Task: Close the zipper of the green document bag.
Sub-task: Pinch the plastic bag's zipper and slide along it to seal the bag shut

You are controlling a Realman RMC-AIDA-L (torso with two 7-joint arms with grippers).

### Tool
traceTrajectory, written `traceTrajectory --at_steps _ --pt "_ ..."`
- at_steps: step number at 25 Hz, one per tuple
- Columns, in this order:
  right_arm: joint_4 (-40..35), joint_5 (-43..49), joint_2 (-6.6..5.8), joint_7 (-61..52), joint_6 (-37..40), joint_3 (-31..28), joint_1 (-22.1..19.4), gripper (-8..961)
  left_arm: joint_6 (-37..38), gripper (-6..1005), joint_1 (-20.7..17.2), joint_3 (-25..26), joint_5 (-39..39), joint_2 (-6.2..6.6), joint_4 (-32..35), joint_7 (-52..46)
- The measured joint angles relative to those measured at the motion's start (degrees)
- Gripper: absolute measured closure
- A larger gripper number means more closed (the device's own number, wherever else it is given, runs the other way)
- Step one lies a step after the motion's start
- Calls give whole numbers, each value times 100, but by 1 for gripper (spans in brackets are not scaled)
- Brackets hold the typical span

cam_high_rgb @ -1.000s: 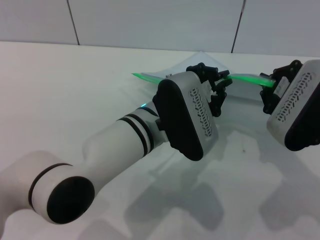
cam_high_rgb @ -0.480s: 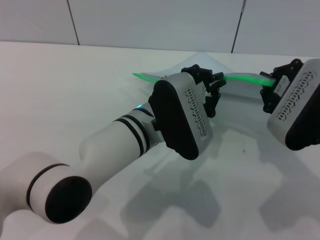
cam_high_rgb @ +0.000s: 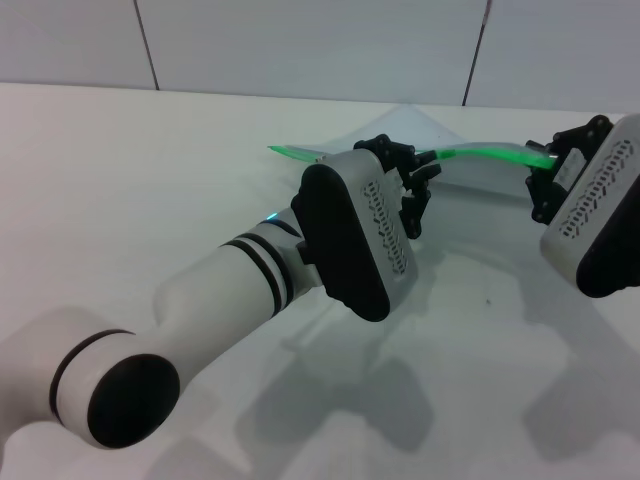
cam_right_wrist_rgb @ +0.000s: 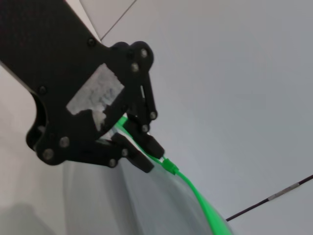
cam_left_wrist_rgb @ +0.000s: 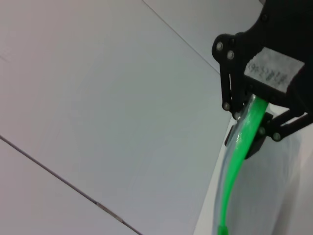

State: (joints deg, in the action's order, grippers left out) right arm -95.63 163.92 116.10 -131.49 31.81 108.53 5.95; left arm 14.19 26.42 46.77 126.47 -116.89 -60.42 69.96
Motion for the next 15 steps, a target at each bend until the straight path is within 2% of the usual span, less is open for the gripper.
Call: traceTrajectory --at_steps 15 --pt "2 0 0 -5 0 -9 18 820 73 908 40 -3 -57 0 23 -8"
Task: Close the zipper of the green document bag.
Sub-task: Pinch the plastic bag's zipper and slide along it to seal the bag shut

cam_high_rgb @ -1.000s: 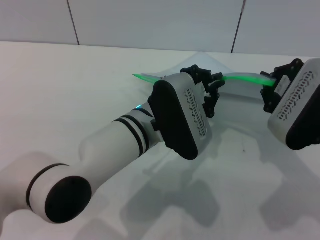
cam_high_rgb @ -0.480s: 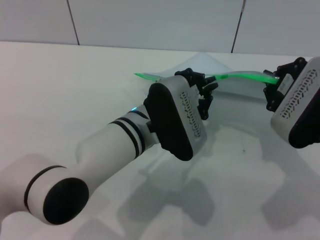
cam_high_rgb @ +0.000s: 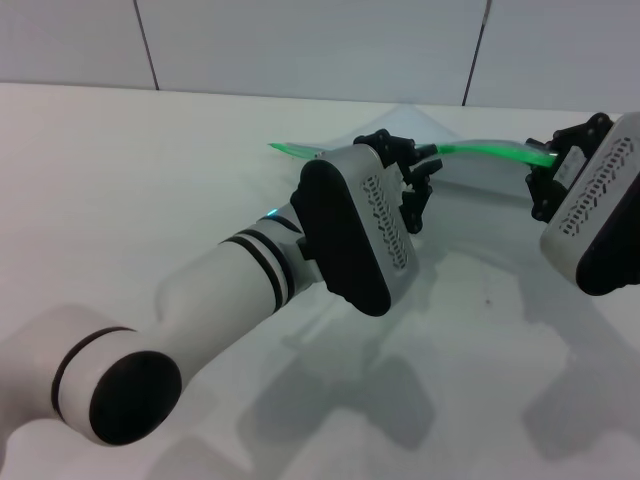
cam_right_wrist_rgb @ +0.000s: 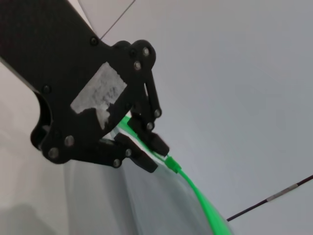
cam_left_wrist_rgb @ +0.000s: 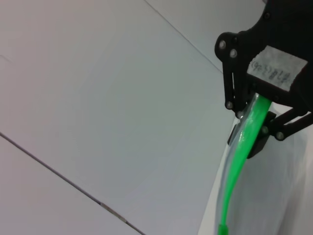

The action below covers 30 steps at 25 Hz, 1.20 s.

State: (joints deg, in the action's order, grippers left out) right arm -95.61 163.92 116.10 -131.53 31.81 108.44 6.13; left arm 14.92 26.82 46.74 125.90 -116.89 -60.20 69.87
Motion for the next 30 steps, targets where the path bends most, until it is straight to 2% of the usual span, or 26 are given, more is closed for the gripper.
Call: traceTrajectory --at_steps 5,10,30 --pt "16 -5 0 -2 1 0 0 817 228 891 -12 -17 -126 7 -7 28" --pt "49 -12 0 -4 1 10 17 815 353 768 -23 -56 -130 9 -6 42" --pt "52 -9 0 -4 1 20 28 806 342 763 18 -199 -167 0 35 31"
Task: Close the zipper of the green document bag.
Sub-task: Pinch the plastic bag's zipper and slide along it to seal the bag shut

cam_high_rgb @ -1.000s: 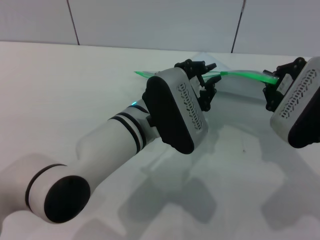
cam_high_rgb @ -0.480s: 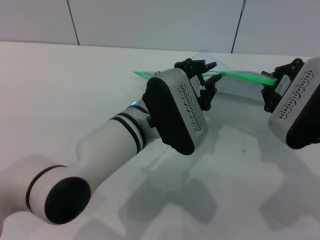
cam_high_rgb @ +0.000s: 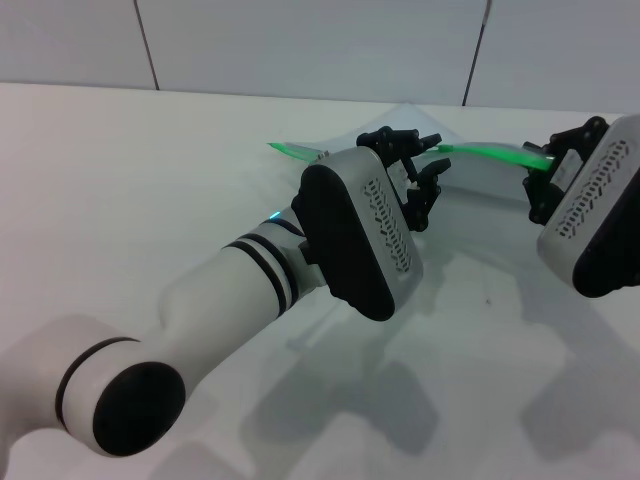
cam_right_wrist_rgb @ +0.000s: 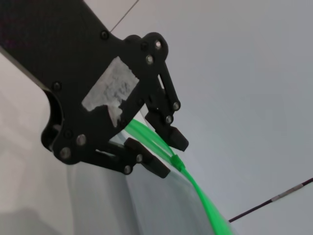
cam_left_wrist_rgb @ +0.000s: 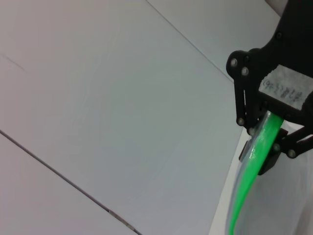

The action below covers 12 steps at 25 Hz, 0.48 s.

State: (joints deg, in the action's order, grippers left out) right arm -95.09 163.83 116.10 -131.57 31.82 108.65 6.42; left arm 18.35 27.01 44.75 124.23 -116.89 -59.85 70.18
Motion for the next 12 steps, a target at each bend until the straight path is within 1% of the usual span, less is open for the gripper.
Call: traceTrajectory --at_steps 12 --pt "-24 0 0 0 0 14 0 801 20 763 5 -1 -4 1 -11 13"
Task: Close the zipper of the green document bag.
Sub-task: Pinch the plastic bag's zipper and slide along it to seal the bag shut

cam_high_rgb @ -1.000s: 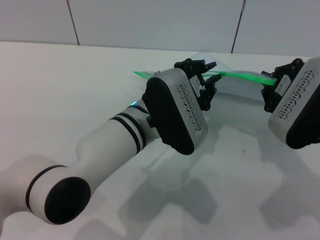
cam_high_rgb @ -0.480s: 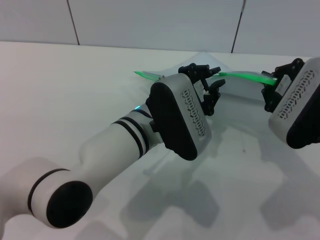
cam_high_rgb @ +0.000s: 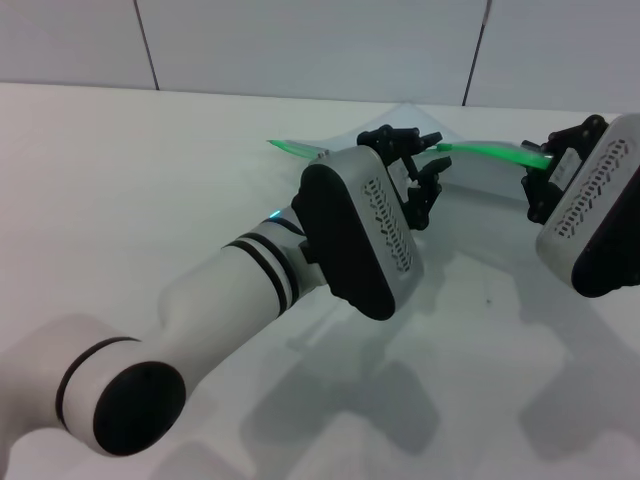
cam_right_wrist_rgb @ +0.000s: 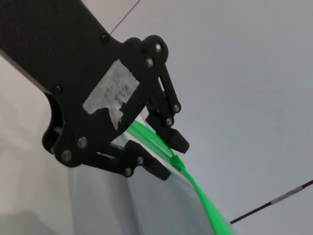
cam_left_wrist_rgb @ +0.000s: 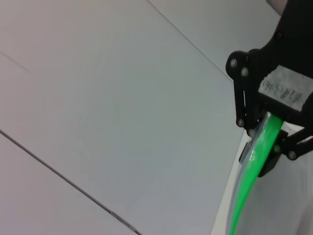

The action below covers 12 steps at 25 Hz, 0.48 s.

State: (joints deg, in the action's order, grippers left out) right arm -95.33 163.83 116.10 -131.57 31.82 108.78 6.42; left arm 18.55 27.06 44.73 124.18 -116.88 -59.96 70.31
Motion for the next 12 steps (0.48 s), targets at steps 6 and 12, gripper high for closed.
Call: traceTrajectory --at_steps 6,12 --pt "-17 0 0 0 0 11 0 799 7 763 47 -3 0 6 18 -8" --pt "-21 0 0 0 0 19 0 796 -5 752 78 33 0 8 63 -21"
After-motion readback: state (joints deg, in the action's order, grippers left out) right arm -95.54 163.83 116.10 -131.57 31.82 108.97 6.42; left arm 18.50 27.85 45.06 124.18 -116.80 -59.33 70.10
